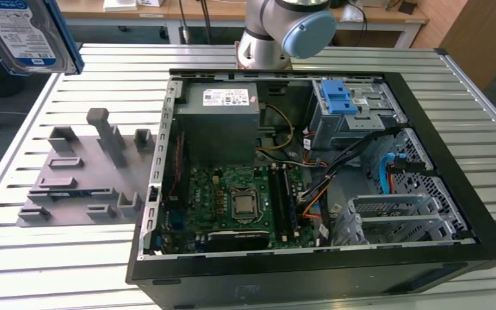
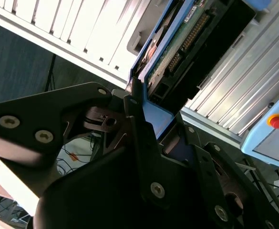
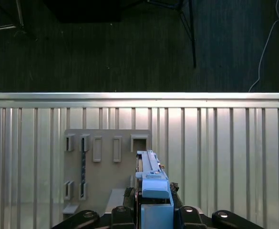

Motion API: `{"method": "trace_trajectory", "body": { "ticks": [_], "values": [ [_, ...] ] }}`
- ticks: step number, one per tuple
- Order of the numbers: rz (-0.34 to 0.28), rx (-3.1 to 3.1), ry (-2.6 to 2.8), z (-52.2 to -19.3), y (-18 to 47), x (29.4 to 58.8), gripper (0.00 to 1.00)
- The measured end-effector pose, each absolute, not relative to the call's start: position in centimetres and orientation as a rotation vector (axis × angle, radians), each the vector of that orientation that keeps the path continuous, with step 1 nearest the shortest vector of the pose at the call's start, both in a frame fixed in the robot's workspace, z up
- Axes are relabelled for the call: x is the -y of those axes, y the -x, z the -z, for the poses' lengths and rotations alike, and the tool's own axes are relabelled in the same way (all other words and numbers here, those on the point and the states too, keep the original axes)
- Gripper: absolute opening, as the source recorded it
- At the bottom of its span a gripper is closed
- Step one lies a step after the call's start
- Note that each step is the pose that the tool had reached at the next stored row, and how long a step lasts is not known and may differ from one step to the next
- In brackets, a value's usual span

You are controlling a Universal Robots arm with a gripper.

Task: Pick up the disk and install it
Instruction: 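Pick up the disk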

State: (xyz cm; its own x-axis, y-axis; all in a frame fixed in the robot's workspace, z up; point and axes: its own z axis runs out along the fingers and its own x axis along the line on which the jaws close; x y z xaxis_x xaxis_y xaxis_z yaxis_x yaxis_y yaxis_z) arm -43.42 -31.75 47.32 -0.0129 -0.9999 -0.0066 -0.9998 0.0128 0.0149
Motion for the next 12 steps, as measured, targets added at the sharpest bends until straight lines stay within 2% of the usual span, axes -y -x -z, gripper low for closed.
{"method": "trace_trajectory", "body": {
  "ticks": [12],
  "values": [
    [0.024, 2.232, -2.203, -48.6, 43.4, 31.8, 0.36]
  ]
}}
